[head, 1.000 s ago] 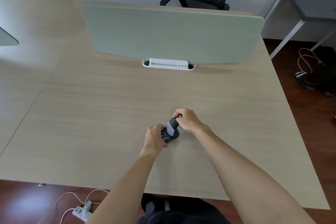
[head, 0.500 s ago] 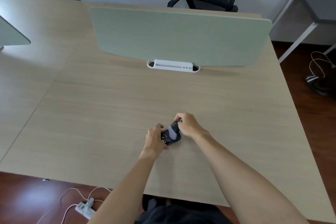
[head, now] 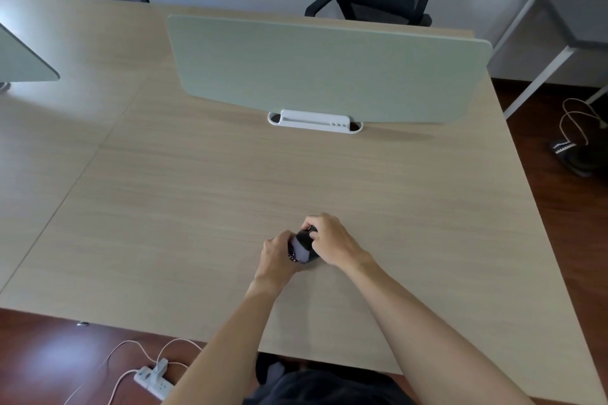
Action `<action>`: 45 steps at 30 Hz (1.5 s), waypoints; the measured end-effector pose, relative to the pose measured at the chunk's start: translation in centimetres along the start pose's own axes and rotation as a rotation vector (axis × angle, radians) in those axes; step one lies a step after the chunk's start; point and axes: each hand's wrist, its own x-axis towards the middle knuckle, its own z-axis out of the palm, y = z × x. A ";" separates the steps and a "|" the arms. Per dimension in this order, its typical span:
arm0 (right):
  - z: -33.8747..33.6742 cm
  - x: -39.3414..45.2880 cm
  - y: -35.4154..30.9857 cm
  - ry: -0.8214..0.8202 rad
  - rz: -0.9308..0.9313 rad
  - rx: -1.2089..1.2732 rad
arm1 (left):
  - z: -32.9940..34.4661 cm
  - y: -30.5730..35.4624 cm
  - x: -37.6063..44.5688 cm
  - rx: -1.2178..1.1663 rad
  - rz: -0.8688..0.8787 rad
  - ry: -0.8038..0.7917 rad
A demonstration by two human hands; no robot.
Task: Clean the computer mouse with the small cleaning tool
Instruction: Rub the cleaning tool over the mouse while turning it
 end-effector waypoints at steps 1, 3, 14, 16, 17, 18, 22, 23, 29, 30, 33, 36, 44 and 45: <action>-0.3 -0.1 0.3 0.032 0.007 -0.033 | -0.1 0.0 0.0 0.008 0.007 0.001; -0.9 0.0 0.9 0.076 0.027 -0.091 | -0.2 0.2 0.0 0.023 0.014 -0.001; -0.7 -0.2 1.9 0.069 0.112 0.076 | 0.0 1.1 0.1 0.087 -0.027 0.025; -1.1 -0.3 2.2 0.128 0.140 0.001 | 0.2 1.3 0.0 0.127 -0.042 0.048; -1.2 -0.3 2.2 0.158 0.148 0.001 | 0.3 1.3 0.0 0.148 -0.048 0.064; -1.2 -0.2 2.1 0.182 0.152 0.042 | 0.5 1.3 -0.1 0.170 -0.051 0.080; -0.2 -0.2 1.3 0.125 0.187 0.265 | 0.7 0.9 -0.1 0.258 -0.040 0.102; 0.1 -0.3 1.3 0.107 0.205 0.292 | 0.6 0.9 0.0 0.276 -0.037 0.092; 0.5 -0.5 2.5 0.226 0.276 0.261 | 0.2 0.7 0.1 0.369 0.025 -0.005; 0.2 -0.4 2.5 0.244 0.265 0.246 | 0.2 0.6 0.1 0.384 0.035 -0.019; -0.3 -0.1 1.9 0.252 0.231 0.318 | 0.1 0.3 0.0 0.426 0.055 -0.049; 0.2 0.0 1.5 0.129 0.207 0.332 | 0.0 0.2 0.2 0.454 0.066 -0.079; 0.0 0.4 2.3 0.260 0.314 0.312 | -1.1 0.4 0.2 0.415 0.015 -0.080; -0.2 0.7 1.7 0.235 0.319 0.352 | -1.1 0.4 0.1 0.405 0.000 -0.067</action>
